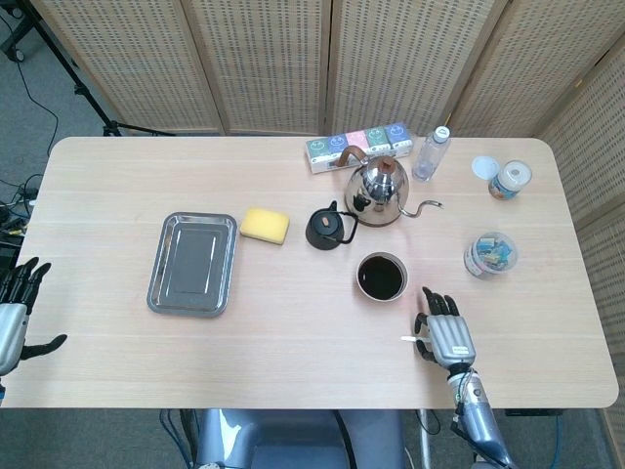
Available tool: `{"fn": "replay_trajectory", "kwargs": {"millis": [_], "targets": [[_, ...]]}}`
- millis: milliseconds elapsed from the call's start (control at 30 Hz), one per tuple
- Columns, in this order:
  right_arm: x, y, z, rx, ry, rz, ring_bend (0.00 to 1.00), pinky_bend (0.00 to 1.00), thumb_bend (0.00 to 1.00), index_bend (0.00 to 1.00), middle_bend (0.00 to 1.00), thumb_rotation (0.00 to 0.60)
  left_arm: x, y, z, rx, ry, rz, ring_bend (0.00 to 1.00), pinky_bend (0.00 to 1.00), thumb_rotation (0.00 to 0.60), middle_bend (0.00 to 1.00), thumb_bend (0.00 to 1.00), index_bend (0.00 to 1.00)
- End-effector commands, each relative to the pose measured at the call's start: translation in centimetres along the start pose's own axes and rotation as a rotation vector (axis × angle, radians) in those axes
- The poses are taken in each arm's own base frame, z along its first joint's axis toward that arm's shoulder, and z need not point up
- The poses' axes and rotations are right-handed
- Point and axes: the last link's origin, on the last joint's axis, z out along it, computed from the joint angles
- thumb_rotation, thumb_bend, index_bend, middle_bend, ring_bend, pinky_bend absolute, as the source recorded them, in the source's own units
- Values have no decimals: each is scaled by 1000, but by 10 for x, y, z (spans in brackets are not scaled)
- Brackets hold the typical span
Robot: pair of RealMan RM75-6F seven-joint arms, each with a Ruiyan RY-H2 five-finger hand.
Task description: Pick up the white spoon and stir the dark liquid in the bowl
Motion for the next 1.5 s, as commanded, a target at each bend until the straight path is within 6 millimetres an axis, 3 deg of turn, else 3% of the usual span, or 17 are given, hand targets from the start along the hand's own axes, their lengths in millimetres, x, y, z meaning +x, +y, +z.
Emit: {"fn": "replay_trajectory", "kwargs": {"millis": [33, 1167, 1500], "targets": [[-2, -2, 0, 5, -4, -5, 0, 38, 403, 507, 0, 600, 0, 0, 0, 1, 3, 1, 0, 0, 600, 0, 0, 0], [-15, -1, 6, -3, -43, -36, 0, 38, 420, 509, 0, 600, -1, 2, -1, -17, 1, -6, 0, 0, 600, 0, 0, 0], [-10, -2, 6, 18, -18, -38, 0, 38, 466, 565, 0, 600, -1, 2, 0, -17, 0, -8, 0, 0, 600, 0, 0, 0]]}}
